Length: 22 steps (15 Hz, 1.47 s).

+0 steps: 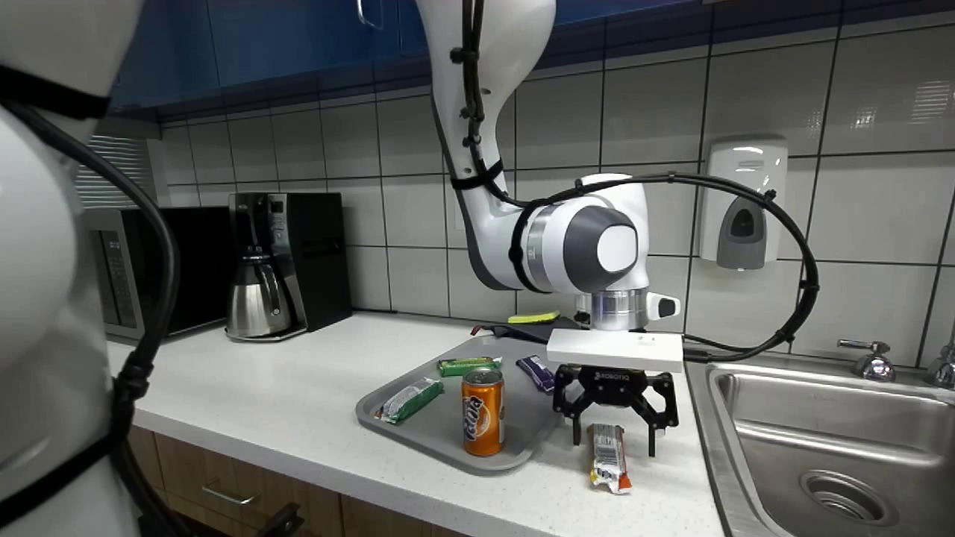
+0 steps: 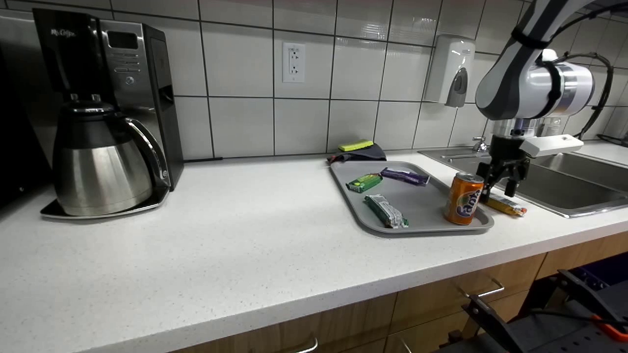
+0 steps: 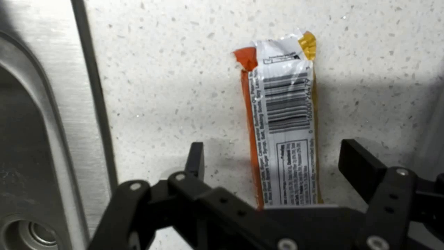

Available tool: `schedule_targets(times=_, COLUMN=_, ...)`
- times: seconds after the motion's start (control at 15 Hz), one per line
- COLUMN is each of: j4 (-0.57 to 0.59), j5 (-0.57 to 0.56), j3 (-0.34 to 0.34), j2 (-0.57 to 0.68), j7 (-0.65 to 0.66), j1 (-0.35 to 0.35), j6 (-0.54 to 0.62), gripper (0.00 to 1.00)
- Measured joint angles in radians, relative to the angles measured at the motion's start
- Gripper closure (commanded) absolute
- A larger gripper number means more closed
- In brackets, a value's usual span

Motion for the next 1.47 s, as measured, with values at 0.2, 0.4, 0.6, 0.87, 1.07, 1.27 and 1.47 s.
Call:
schedule_targets(times=0.2, j4=0.000, j5=0.000, j3=0.003, j2=0.003, j7=0.000, j1=0.000, j6=0.000, gripper=0.00)
schedule_targets(times=0.4, j4=0.000, j5=0.000, j3=0.003, j2=0.003, j7=0.000, j1=0.000, j6=0.000, gripper=0.00)
schedule_targets(times=0.6, j4=0.000, j5=0.000, j3=0.004, j2=0.004, j7=0.000, j1=0.000, j6=0.000, gripper=0.00)
schedule_targets(times=0.87, j4=0.000, j5=-0.003, j3=0.007, j2=0.012, j7=0.000, j1=0.000, j6=0.000, gripper=0.00)
schedule_targets(times=1.07, j4=0.000, j5=-0.004, j3=0.011, j2=0.019, j7=0.000, j1=0.000, j6=0.000, gripper=0.00)
schedule_targets(times=1.27, j4=0.000, j5=-0.004, j3=0.014, j2=0.022, j7=0.000, j1=0.000, j6=0.000, gripper=0.00)
schedule_targets(times=1.47, j4=0.001, j5=-0.004, j3=0.015, j2=0.022, j7=0.000, j1=0.000, j6=0.000, gripper=0.00)
